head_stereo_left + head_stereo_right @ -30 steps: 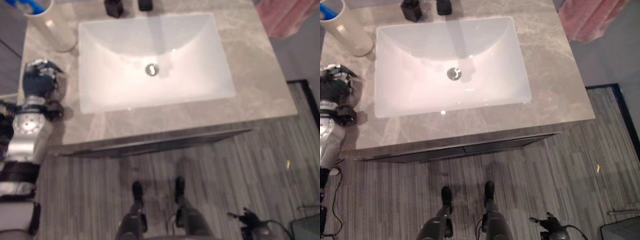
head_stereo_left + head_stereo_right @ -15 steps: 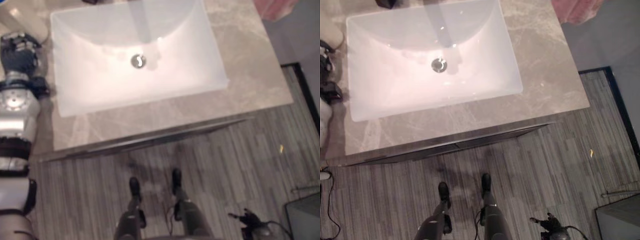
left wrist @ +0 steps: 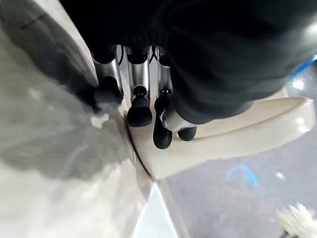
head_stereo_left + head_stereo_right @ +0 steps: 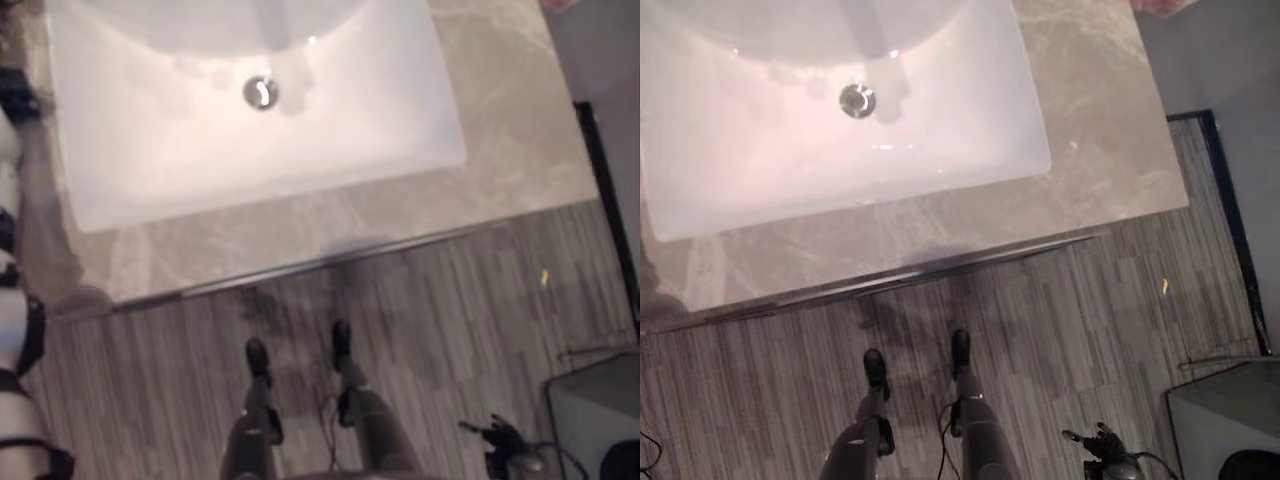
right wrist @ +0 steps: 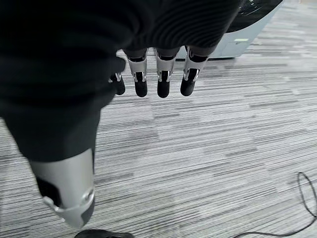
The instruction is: Put brush and paste in cup on sink, flatten towel.
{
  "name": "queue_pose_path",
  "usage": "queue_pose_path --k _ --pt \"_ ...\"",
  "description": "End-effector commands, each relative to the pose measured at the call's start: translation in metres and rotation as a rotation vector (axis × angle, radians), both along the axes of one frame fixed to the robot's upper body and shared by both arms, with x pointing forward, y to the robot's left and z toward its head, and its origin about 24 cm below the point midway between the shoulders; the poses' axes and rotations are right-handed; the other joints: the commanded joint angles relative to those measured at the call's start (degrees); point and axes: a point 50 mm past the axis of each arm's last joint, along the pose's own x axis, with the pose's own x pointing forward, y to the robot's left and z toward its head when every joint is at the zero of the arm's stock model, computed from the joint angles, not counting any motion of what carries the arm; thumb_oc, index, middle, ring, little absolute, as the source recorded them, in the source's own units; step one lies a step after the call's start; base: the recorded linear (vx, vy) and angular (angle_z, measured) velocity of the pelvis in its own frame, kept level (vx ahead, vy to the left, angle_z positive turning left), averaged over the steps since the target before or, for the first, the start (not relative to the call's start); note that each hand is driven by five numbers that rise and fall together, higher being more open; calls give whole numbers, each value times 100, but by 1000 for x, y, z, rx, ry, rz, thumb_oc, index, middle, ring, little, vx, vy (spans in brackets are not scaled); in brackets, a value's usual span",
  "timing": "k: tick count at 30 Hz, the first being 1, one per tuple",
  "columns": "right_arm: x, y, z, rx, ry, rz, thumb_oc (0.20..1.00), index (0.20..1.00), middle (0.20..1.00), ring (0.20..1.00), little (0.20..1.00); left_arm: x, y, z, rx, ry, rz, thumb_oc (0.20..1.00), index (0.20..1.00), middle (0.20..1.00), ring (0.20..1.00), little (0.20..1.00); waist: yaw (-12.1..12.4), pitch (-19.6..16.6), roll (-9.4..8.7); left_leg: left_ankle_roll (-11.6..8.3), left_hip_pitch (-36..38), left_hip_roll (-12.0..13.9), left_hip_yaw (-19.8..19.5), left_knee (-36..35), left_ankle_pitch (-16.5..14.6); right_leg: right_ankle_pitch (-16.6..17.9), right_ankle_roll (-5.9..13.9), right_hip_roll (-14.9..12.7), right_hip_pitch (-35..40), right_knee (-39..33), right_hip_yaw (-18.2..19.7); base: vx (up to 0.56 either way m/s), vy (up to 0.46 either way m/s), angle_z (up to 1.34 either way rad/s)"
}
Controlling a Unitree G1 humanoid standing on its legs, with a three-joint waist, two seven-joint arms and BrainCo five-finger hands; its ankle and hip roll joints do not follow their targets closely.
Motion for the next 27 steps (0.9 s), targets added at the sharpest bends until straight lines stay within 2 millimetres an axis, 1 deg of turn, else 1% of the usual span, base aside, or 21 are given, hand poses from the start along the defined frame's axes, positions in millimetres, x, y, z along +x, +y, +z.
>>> queue_pose_path --k 1,5,6,7,8,9,10,11,12,17,18,19,20,21,22,23,24,25,26,27 --pt "-14 -22 6 -56 30 -38 1000 1000 1000 1000 1000 -3 5 0 -26 -16 13 200 200 200 200 200 49 121 89 169 34 -16 -766 67 -250 -140 414 -108 351 -10 -248 0 0 0" --pt "-14 -21 6 -59 31 -32 1000 1000 1000 1000 1000 1 1 -6 -21 -2 -5 200 200 200 200 200 66 107 114 169 67 -29 -809 67 -258 -179 399 -116 396 -10 -266 0 0 0" --pt "-13 -20 5 -56 32 -24 1000 1000 1000 1000 1000 4 -5 -12 -8 6 -36 200 200 200 200 200 92 90 126 166 113 -37 -820 67 -272 -201 386 -121 446 -10 -271 0 0 0" --pt "-13 -20 6 -57 32 -23 1000 1000 1000 1000 1000 4 -5 -13 -9 6 -36 200 200 200 200 200 88 92 133 165 120 -37 -820 67 -273 -203 386 -121 453 -10 -272 0 0 0" --pt "-14 -19 5 -56 40 -12 1000 1000 1000 1000 1000 6 -11 -23 4 22 -72 200 200 200 200 200 141 57 143 161 217 -48 -826 67 -303 -236 368 -127 557 -10 -298 0 0 0" --pt "-14 -19 5 -57 40 -12 1000 1000 1000 1000 1000 6 -10 -24 2 23 -71 200 200 200 200 200 136 61 150 160 227 -47 -827 67 -305 -238 368 -126 567 -10 -299 -34 -18 0" --pt "-12 -19 6 -60 35 -7 1000 1000 1000 1000 1000 6 -13 -34 11 37 -95 200 200 200 200 200 202 29 166 150 337 -50 -823 67 -324 -266 361 -146 686 -10 -342 0 0 0" --pt "-12 -20 6 -63 36 -6 1000 1000 1000 1000 1000 6 -12 -35 9 38 -94 200 200 200 200 200 191 41 179 149 356 -50 -826 67 -327 -269 361 -146 707 -10 -345 -39 -23 1" --pt "-10 -19 6 -68 38 8 1000 1000 1000 1000 1000 5 -16 -44 13 50 -121 200 200 200 200 200 267 3 189 146 509 -52 -848 67 -358 -302 352 -179 868 -10 -395 -37 -16 2" --pt "-17 -20 5 -76 64 24 1000 1000 1000 1000 1000 4 -19 -89 -32 120 -172 200 200 200 200 200 399 -27 222 166 1023 -87 -859 67 -457 -430 335 -232 1422 -10 -526 -35 -1 11" --pt "-17 -21 5 -77 65 25 1000 1000 1000 1000 1000 3 -18 -90 -33 121 -170 200 200 200 200 200 391 -15 231 166 1042 -87 -860 67 -460 -433 336 -232 1442 -10 -526 -21 63 11" --pt "-21 -21 4 -77 85 32 1000 1000 1000 1000 1000 -3 -17 -106 -45 140 -186 200 200 200 200 200 460 -75 232 199 1334 -112 -858 67 -538 -494 343 -265 1725 -10 -555 -24 82 7" --pt "-24 -20 3 -74 96 37 1000 1000 1000 1000 1000 -6 -16 -115 -69 147 -191 200 200 200 200 200 490 -114 232 216 1433 -140 -854 67 -563 -515 342 -275 1834 -10 -559 -24 82 10" --pt "-24 -21 4 -75 97 39 1000 1000 1000 1000 1000 -6 -16 -116 -71 147 -190 200 200 200 200 200 480 -98 240 217 1459 -140 -853 67 -567 -519 344 -275 1860 -10 -559 -2 59 12" --pt "-30 -19 1 -68 122 46 1000 1000 1000 1000 1000 -10 -20 -127 -94 142 -216 200 200 200 200 200 513 -150 237 241 1622 -165 -867 67 -615 -562 343 -290 2042 -10 -583 10 64 21" --pt "-37 -17 -2 -55 148 49 1000 1000 1000 1000 1000 -17 -21 -141 -90 170 -225 200 200 200 200 200 553 -244 217 279 1850 -186 -880 67 -686 -637 331 -298 2285 -10 -607 11 64 19" --pt "-38 -17 -2 -56 149 50 1000 1000 1000 1000 1000 -17 -20 -142 -91 170 -224 200 200 200 200 200 545 -231 221 280 1872 -186 -881 67 -690 -642 332 -299 2307 -10 -609 -17 88 13" --pt "-43 -14 -5 -45 175 59 1000 1000 1000 1000 1000 -26 -19 -157 -116 182 -222 200 200 200 200 200 573 -334 229 308 2093 -204 -895 67 -747 -668 343 -325 2550 -10 -646 -11 74 5" --pt "-45 -14 -5 -43 182 56 1000 1000 1000 1000 1000 -27 -17 -164 -127 203 -215 200 200 200 200 200 580 -399 228 325 2181 -217 -887 67 -779 -683 347 -335 2640 -10 -669 -25 103 8" --pt "-45 -13 -5 -39 182 54 1000 1000 1000 1000 1000 -29 -17 -165 -129 195 -215 200 200 200 200 200 594 -445 229 349 2269 -231 -895 67 -819 -693 354 -352 2723 -10 -669 -9 53 12"
